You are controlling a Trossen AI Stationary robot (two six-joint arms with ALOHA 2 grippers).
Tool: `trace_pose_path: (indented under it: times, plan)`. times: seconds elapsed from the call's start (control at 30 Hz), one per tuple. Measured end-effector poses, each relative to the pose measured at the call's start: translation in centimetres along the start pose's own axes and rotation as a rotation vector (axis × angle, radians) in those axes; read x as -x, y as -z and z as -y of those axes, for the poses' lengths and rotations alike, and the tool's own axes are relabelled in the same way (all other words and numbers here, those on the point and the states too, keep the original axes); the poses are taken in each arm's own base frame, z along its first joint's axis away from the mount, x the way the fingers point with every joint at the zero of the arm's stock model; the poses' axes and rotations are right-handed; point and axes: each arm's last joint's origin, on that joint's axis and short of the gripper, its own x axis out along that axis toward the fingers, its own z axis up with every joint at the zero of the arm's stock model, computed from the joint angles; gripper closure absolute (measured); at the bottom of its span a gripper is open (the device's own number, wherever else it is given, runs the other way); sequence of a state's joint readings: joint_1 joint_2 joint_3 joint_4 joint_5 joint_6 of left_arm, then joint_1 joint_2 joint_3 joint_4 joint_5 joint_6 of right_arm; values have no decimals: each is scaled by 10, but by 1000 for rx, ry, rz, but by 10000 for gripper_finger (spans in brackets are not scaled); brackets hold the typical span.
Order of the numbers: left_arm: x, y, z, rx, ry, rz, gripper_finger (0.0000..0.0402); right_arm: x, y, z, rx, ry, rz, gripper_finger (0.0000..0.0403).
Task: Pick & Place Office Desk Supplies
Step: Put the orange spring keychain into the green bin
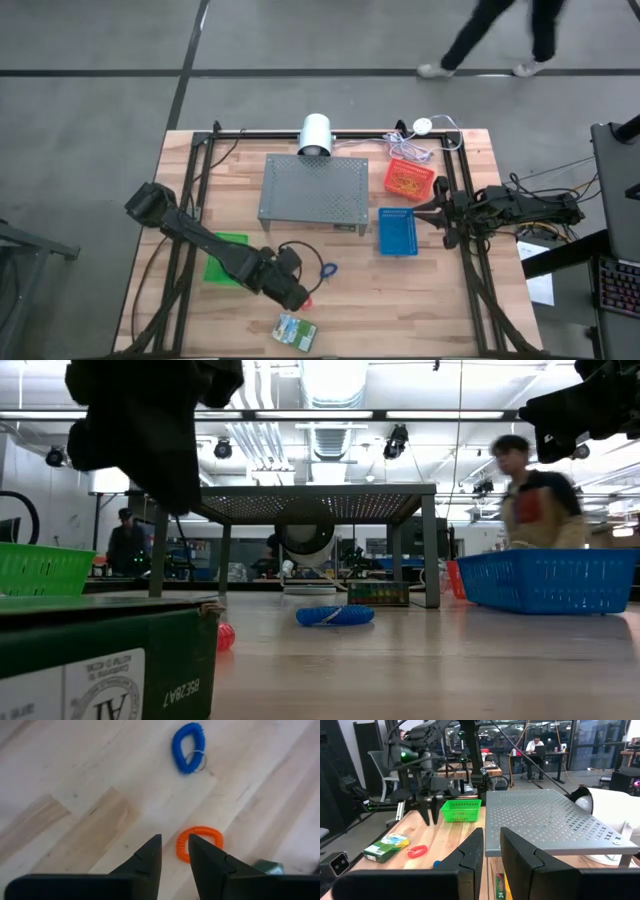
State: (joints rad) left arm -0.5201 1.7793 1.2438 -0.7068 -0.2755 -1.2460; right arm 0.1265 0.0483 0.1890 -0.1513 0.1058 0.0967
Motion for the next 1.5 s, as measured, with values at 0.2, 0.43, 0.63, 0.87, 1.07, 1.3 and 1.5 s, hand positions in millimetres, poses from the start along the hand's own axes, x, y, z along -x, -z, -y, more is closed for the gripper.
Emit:
trace_pose_path:
  times: [0.2, 0.43, 0.63, 0.87, 1.07, 1.3, 1.5]
  plan:
    - [-8, 2, 1, 65, -12, -19, 264, 0, 0, 0, 0, -1, -1, 339]
    - [-20, 2, 11, 83, -28, -53, 248, 0, 0, 0, 1, -1, -1, 339]
    - [-31, 1, 24, 79, -76, -71, 248, 0, 0, 0, 0, -1, -1, 339]
    - [-50, 5, 28, 97, -106, -119, 248, 0, 0, 0, 0, -1, -1, 339]
    - [-50, 6, 28, 76, -96, -173, 248, 0, 0, 0, 0, -1, -1, 339]
    - [-52, 8, 27, 24, -88, -207, 251, 0, 0, 0, 0, -1, -1, 339]
    - [-58, 10, 28, 11, -84, -224, 258, 0, 0, 0, 0, -1, 0, 339]
